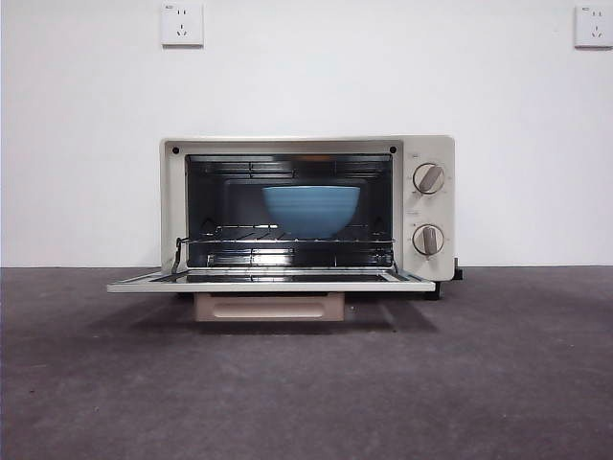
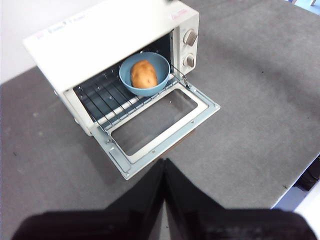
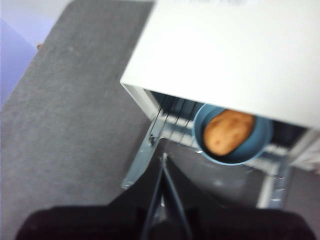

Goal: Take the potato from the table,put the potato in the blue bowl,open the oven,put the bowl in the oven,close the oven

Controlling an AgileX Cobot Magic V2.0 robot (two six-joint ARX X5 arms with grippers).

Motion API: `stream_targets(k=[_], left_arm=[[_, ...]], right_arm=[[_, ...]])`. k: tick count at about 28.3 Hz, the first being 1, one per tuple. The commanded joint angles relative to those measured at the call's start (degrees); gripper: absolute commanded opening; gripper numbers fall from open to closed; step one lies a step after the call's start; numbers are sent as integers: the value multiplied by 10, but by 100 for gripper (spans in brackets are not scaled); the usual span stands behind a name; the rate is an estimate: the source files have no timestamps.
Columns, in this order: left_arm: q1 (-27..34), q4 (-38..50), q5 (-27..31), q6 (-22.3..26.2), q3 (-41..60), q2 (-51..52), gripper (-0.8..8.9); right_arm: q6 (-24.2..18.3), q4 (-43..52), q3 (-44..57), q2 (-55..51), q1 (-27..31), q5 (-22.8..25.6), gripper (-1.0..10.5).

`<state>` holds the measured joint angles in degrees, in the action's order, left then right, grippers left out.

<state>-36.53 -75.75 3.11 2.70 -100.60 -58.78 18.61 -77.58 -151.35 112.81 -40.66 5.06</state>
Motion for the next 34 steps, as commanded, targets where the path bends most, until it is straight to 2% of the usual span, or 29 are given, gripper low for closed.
stream_targets(k=[1, 4, 8, 13, 17, 21, 24, 27, 31, 34], left_arm=[[1, 3, 8, -28, 3, -9, -5], [1, 3, 48, -38, 3, -20, -5], [1, 3, 87, -54, 3, -41, -5], [2, 4, 90, -76, 29, -64, -5], [2, 45, 89, -94, 112, -65, -5], [3, 125, 77, -120, 248, -65, -6], [26, 232, -12, -134, 369, -65, -7], [75, 311, -116, -174, 451, -75, -7], [172, 347, -193, -180, 488, -93, -8], [261, 364, -303, -179, 489, -140, -8]], right_arm=[[-45, -15, 60, -49, -26, 39, -10], [-53, -14, 162, -126, -51, 62, -10], [-53, -14, 337, -251, -73, 116, -8], [-41, -14, 535, -410, -77, 141, -8], [-14, -14, 658, -534, -77, 171, -8], [-5, -14, 761, -676, -77, 170, -8], [6, -14, 811, -778, -77, 168, -8], [30, -14, 823, -839, -77, 168, -8], [40, -14, 823, -857, -77, 161, -8], [46, -14, 823, -857, -77, 160, -8]])
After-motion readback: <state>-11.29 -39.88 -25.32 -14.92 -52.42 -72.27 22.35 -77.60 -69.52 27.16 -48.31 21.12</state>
